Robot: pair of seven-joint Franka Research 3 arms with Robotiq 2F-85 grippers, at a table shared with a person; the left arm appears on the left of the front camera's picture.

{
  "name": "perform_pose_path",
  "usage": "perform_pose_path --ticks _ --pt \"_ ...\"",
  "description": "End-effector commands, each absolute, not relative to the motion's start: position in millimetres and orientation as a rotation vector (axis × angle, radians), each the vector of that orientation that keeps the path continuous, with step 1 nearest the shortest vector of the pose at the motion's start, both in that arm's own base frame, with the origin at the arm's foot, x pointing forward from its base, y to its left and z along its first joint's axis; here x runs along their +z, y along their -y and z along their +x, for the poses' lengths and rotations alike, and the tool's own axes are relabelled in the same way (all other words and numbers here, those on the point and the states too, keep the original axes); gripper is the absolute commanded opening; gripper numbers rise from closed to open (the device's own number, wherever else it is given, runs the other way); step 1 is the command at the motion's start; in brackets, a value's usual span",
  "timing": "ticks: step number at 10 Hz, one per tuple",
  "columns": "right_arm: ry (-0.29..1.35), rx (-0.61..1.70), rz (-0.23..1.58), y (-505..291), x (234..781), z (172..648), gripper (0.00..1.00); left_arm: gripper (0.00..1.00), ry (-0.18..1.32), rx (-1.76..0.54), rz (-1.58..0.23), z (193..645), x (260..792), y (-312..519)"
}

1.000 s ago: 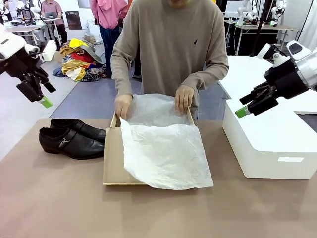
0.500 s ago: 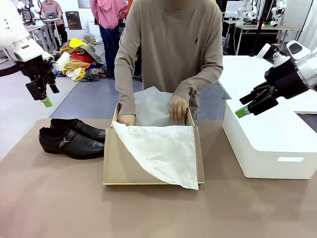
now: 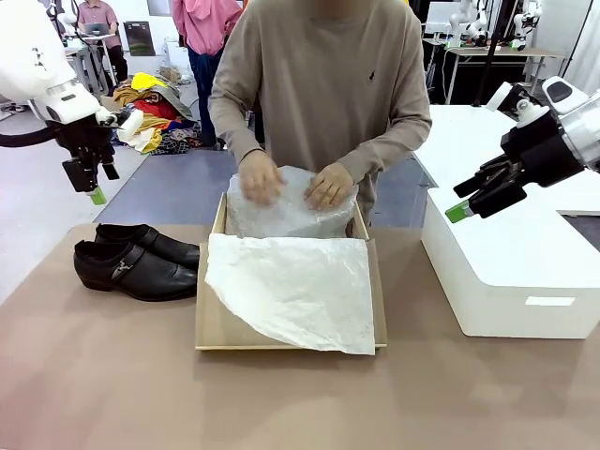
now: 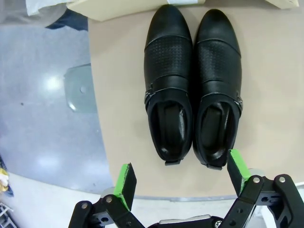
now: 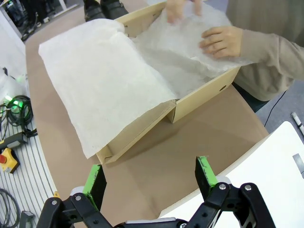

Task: Pack the shoes into the box.
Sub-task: Place one shoe of the Shoes into the Shoes Box.

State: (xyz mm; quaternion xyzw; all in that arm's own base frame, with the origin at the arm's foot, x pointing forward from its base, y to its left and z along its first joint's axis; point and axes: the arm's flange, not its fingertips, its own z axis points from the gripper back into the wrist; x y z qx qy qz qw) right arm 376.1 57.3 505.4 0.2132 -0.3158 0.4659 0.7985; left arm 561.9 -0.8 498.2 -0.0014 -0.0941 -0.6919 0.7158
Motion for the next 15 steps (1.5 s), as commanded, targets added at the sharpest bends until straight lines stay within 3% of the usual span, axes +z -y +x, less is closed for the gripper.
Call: perform_pose_path --ticks 1,8,15 --pt "0.708 1.026 0.471 -56.8 504.4 380.1 1.00 1.00 0.216 -1.529 0.000 557.2 502.5 -0.9" --pt "0.708 1.026 0.471 -56.8 504.4 380.1 1.00 1.00 0.189 -1.517 -0.007 585.4 495.6 -0.3" --pt "0.708 1.026 0.471 -56.8 504.4 380.1 1.00 1.00 0.103 -1.448 0.042 636.4 439.3 12.9"
